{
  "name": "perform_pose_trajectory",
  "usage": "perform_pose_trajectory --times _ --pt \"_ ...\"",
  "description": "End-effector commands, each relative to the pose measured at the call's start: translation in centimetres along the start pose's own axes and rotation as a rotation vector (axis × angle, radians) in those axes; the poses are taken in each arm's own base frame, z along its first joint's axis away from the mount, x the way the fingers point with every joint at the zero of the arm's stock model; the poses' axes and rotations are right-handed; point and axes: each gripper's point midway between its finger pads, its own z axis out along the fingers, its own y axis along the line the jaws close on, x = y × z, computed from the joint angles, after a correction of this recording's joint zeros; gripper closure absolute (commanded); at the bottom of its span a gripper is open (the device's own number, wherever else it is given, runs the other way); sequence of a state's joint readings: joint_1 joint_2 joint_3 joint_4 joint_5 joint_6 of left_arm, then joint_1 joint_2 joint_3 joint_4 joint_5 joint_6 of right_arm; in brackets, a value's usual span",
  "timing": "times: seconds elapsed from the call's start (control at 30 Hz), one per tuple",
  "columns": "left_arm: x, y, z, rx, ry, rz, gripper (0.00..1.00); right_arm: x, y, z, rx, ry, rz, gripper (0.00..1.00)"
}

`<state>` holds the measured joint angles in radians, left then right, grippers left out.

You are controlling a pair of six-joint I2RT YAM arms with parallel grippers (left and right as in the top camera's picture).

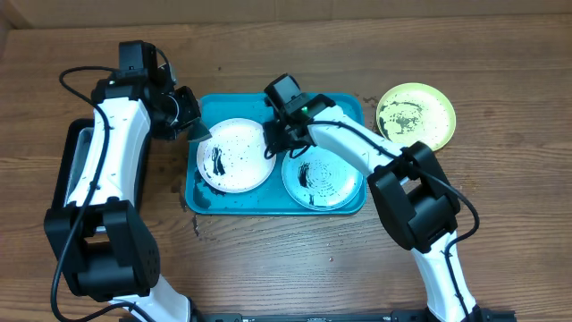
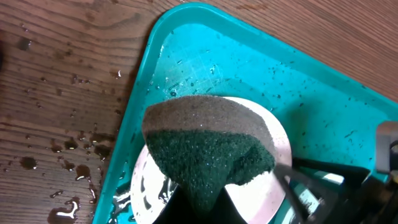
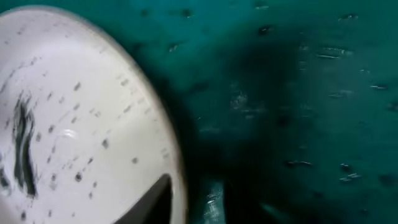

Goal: Clean dirty plates on tray and stack at the side
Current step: 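Bring the sponge onto the white plate with the left gripper, then scrub the white plate with the sponge while the right gripper holds its rim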

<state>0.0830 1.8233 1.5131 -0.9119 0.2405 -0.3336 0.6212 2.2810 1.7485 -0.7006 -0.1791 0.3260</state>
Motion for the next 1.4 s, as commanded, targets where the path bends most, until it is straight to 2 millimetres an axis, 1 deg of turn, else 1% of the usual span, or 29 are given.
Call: perform_pose_trajectory --times 0.0,0.03,0.1,0.27,0.37,0.47,0.57,0.73,0.97,1.03,1.1,1.13,1.17,1.2,1.27,1.3,1.37 --pt "0.5 -1.1 -0.1 0.004 -0.001 0.025 0.96 -1.2 -0.3 -0.3 0.014 -0.033 -0.007 0.84" --pt "0.7 -1.5 0.0 0.006 0.002 0.025 0.96 -1.1 -0.1 -0.2 0.013 -0.030 -0.009 0.90" --pt "0.9 -2.1 0.1 0.010 0.005 0.032 0.96 -0.9 0.0 0.2 0.015 -0.022 -0.012 0.96" --pt "1.6 -3.2 0.6 -0.029 -0.001 0.075 0.96 -0.5 0.2 0.4 0.015 -0.012 -0.016 0.96" --pt "2.1 -3.8 1.3 -0.035 0.014 0.085 0.96 -0.4 0.1 0.4 0.017 -0.008 -0.015 0.96" --pt "3.1 -4.2 3.1 -0.047 0.058 0.066 0.96 -0.4 0.1 0.4 0.018 -0.006 -0.001 0.96" --pt "3.9 -3.9 5.1 -0.059 0.112 0.045 0.96 -0.4 0.1 0.4 0.019 -0.006 0.008 0.96" --pt "6.2 -3.6 8.6 -0.029 0.246 0.017 0.96 -0.4 0.0 0.4 0.019 -0.006 0.009 0.96" --pt "8.0 -1.8 12.4 -0.075 0.337 0.013 0.96 -0.4 0.0 0.4 0.019 -0.007 0.010 0.96" --pt "8.4 -0.8 13.3 -0.112 0.352 0.028 0.96 -0.4 0.0 0.4 0.019 -0.007 0.010 0.96" --pt "8.3 1.0 13.8 -0.203 0.341 0.043 0.96 -0.4 0.0 0.4 0.019 -0.007 0.010 0.96" --pt "8.0 2.3 13.8 -0.280 0.319 0.057 0.96 -0.4 0.0 0.4 0.019 -0.007 0.010 0.96" --pt "7.3 3.9 13.4 -0.375 0.286 0.077 0.96 -0.4 0.0 0.4 0.019 -0.007 0.010 0.96" --pt "6.8 5.1 13.0 -0.447 0.260 0.092 0.96 -0.4 0.0 0.4 0.019 -0.007 0.009 0.96" --pt "5.6 7.0 11.7 -0.580 0.210 0.122 0.96 -0.4 0.0 0.4 0.019 -0.007 0.010 0.96" --pt "4.7 8.0 10.6 -0.665 0.181 0.141 0.96 -0.4 0.0 0.4 0.019 -0.007 0.010 0.96" --pt "3.7 8.5 9.3 -0.732 0.158 0.158 0.96 -0.4 0.0 0.4 0.019 -0.007 0.010 0.96"
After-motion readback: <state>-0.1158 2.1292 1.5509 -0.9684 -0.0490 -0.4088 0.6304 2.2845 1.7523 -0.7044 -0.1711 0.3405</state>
